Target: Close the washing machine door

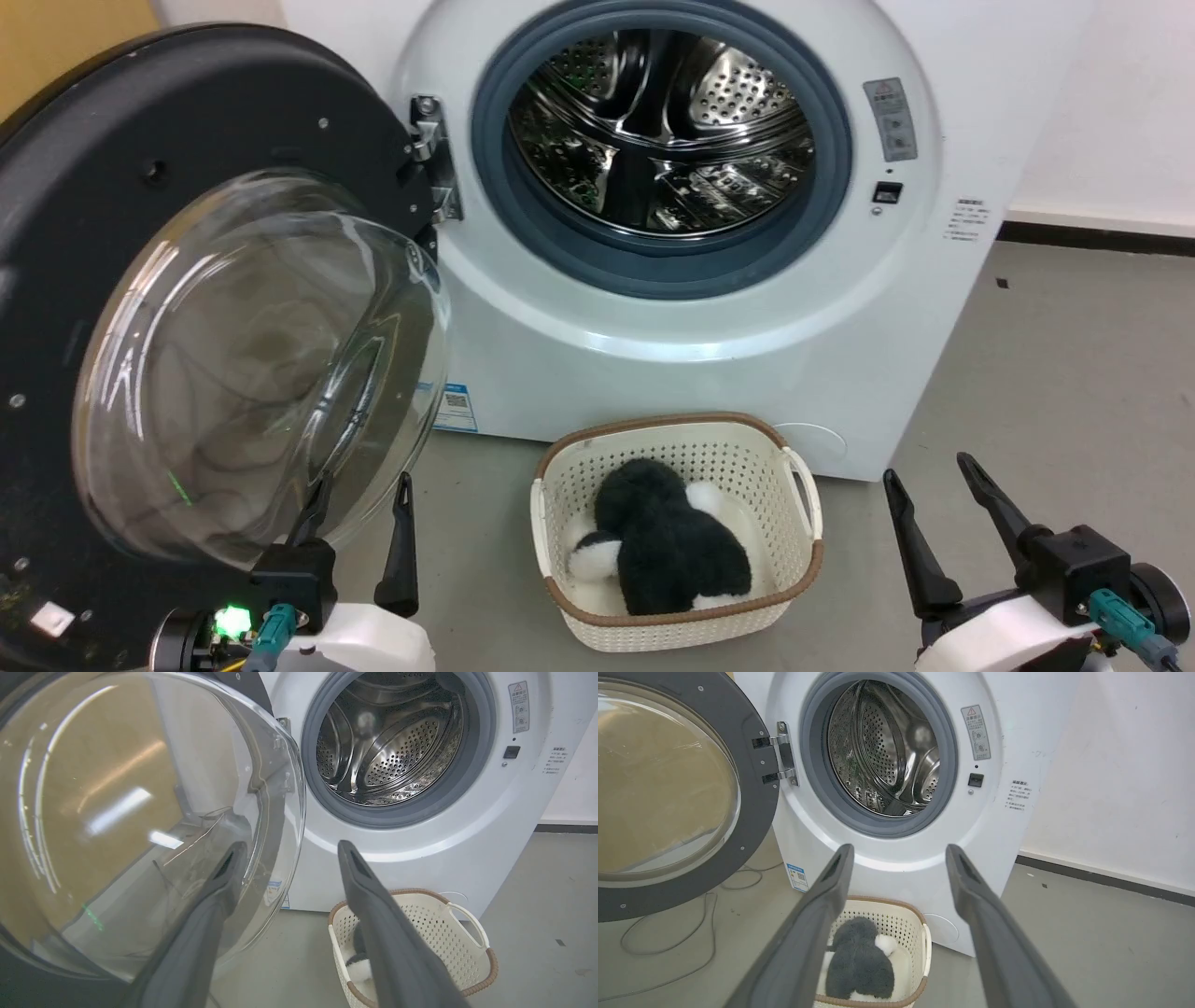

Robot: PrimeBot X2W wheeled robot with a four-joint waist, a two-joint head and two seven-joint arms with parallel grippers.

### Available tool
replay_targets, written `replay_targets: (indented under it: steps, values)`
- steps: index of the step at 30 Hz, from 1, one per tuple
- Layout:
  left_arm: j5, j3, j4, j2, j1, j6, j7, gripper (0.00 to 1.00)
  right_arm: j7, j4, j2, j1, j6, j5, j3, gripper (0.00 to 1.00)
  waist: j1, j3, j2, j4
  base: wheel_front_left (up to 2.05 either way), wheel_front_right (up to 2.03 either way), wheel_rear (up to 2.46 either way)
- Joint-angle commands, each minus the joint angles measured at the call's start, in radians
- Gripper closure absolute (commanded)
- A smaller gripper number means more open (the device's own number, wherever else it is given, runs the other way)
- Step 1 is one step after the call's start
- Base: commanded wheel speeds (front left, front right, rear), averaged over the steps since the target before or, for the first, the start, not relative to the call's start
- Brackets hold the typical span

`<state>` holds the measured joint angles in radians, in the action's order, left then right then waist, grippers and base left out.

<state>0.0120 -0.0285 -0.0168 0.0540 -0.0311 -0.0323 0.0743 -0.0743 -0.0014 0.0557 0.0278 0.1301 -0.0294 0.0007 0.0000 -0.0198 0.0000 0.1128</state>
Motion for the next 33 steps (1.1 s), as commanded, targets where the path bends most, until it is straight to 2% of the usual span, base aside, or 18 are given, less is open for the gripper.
replay_targets:
  steps: [1, 33]
  values:
    - [0.005, -0.003, 0.000, 0.006, -0.011, -0.004, 0.013, 0.00, -0.013, -0.002, -0.002, 0.013, 0.000, -0.007, 0.001, 0.00, 0.0000, -0.001, 0.0000, 0.010, 0.00, 0.00, 0.00]
    - [0.007, -0.025, 0.024, 0.020, -0.041, -0.049, 0.080, 0.00, -0.080, 0.015, -0.003, 0.010, 0.000, -0.018, 0.037, 0.00, 0.0000, -0.005, 0.0000, 0.180, 0.00, 0.00, 0.00]
